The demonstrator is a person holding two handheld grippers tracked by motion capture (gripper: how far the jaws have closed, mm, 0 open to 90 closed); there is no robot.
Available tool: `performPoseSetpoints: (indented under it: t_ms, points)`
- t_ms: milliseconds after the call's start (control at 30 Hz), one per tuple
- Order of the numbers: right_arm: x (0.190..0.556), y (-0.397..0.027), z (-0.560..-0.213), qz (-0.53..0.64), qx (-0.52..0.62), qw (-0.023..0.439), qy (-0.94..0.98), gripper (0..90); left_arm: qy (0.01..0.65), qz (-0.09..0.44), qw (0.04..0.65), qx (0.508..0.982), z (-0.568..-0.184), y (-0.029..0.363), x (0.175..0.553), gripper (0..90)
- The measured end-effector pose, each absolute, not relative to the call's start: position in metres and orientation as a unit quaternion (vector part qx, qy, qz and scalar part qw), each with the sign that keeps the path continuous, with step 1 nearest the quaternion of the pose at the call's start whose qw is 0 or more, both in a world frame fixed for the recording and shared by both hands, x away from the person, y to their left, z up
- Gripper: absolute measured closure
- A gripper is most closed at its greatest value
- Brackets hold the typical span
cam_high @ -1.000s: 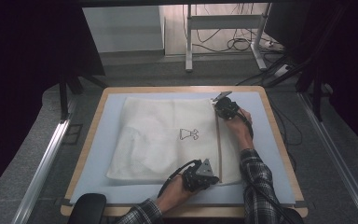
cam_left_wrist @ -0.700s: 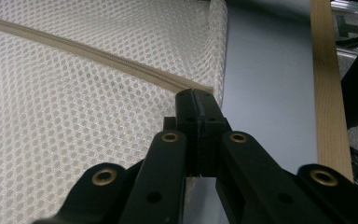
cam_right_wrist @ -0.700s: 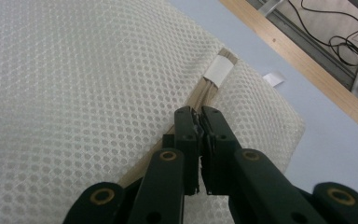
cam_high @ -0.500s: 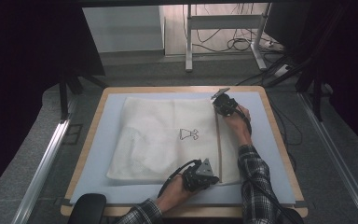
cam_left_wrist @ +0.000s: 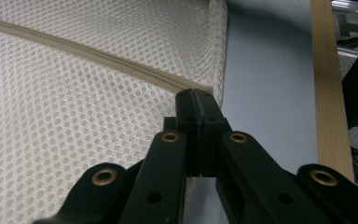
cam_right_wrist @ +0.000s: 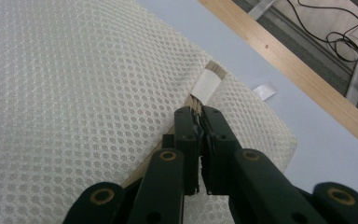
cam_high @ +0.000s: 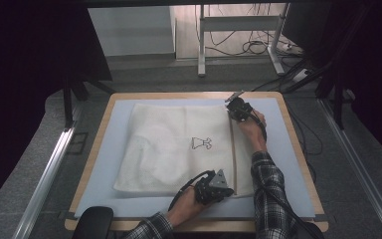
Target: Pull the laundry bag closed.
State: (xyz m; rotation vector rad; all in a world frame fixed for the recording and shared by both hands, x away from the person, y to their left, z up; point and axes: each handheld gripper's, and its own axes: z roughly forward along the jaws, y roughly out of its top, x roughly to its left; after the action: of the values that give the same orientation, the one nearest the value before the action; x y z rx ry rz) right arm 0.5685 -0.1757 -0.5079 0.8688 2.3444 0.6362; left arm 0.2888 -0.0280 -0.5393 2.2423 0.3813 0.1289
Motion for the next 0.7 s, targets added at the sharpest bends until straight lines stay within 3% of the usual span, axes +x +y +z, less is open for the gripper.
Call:
performPoseSetpoints:
  t_ms: [700]
  points:
    - [0.579,-0.17,-0.509,0.228,0.321,0.282,0.875,85.0,0.151,0.054,0.418,0.894,-0.539,-0.028,0.288,90.0]
